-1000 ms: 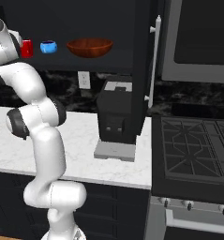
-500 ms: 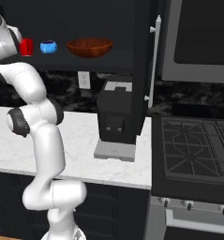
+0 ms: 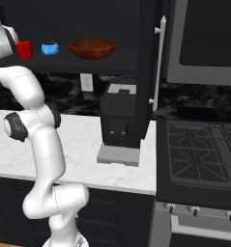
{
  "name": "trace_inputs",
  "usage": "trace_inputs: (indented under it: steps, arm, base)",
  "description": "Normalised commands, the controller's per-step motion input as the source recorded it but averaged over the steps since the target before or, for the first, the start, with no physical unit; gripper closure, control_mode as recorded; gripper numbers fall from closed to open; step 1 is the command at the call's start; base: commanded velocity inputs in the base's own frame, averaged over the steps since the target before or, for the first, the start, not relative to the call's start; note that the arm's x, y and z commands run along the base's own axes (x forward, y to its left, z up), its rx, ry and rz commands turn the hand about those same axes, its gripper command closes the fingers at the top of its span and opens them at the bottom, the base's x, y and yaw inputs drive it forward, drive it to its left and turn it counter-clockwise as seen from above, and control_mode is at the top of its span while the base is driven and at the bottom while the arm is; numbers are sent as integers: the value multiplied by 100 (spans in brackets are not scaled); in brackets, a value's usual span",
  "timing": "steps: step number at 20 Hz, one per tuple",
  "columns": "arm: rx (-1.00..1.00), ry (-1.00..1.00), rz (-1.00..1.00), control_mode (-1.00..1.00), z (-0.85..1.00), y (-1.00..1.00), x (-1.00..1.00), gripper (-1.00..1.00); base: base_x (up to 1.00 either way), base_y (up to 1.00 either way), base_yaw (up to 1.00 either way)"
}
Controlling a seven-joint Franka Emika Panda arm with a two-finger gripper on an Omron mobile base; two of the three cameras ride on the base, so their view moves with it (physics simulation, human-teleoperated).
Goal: Gather all objects into one cabinet and sort the glasses and bowls to opposite sides.
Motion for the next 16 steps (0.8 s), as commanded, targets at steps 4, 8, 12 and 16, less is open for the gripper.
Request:
trace_inputs:
  steps: [4, 8, 12, 16]
  arm:
    - [0, 1, 0, -100, -14, 29, -1, -100]
    - [1, 0, 0, -100, 0, 0, 0, -100]
    - [3, 0, 0, -100, 0, 0, 0, -100]
    - [5, 0, 0, -100, 13, -7, -5, -100]
  base:
    - [0, 0, 0]
    - [0, 0, 0]
    - [0, 0, 0]
    - [0, 0, 0]
